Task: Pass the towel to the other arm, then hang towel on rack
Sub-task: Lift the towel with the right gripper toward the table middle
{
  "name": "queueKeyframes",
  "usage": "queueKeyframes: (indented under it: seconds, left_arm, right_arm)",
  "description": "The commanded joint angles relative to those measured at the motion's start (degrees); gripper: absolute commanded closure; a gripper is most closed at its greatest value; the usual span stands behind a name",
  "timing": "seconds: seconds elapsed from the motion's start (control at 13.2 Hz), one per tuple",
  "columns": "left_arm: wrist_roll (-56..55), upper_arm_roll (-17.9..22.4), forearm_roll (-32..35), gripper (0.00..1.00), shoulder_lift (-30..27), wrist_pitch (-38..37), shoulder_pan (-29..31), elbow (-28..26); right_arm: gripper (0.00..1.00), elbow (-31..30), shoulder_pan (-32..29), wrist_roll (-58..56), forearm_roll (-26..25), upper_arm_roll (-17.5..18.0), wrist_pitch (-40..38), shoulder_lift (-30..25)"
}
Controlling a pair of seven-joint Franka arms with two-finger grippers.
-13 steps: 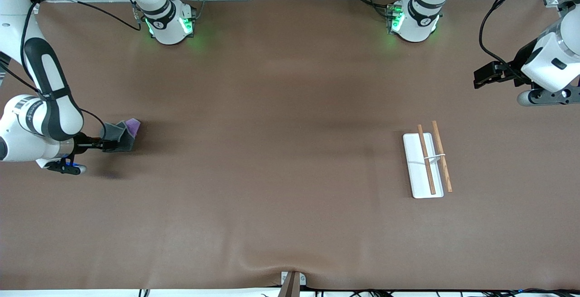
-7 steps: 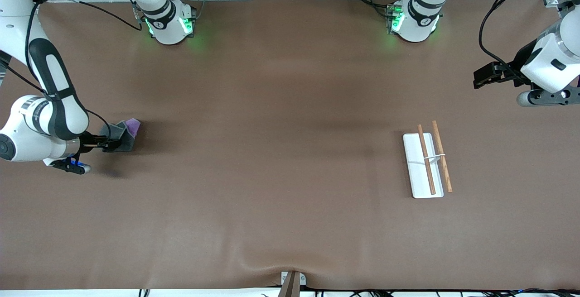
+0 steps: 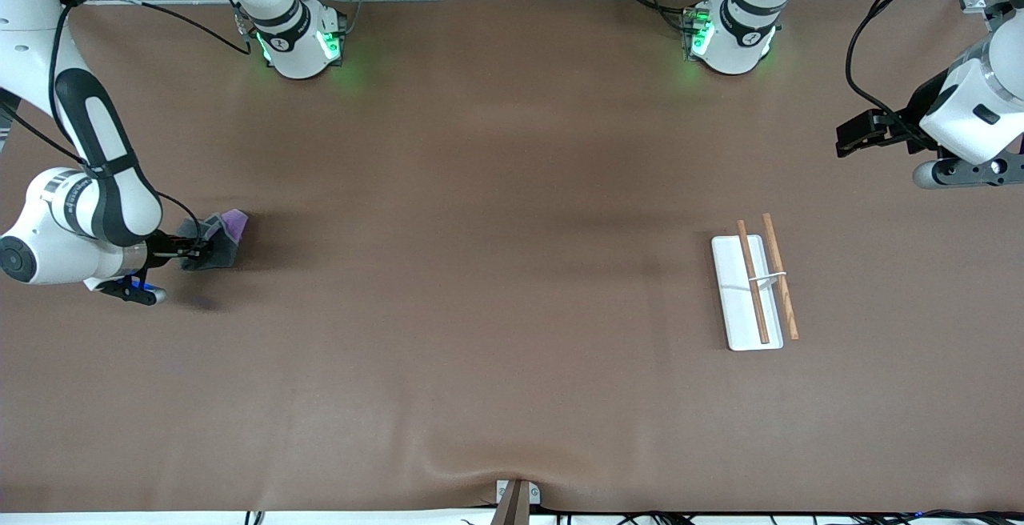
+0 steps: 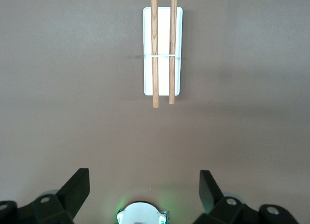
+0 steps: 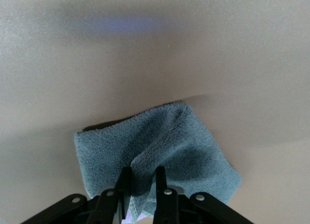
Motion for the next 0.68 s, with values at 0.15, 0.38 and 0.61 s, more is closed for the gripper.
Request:
queueKeyframes:
  seconds: [0.15, 0.38, 0.61]
  left_arm:
    - [0.9, 0.0, -0.8, 0.00, -0.1, -0.1, 0.2, 0.1]
    - [0.9, 0.0, -0.8, 0.00, -0.2, -0.1, 0.2, 0.1]
    - [0.9, 0.0, -0.8, 0.00, -0.3, -0.1, 0.1, 0.2]
  right_arm:
    - [1.00, -0.1, 0.6, 1.0, -0.4, 0.5, -2.1, -1.2]
    - [1.00, 0.6, 0.6, 1.1, -0.4, 0.6, -4.2, -1.6]
    - [1.00, 3.8, 2.0, 2.5, -0.3, 0.8, -11.2, -2.7]
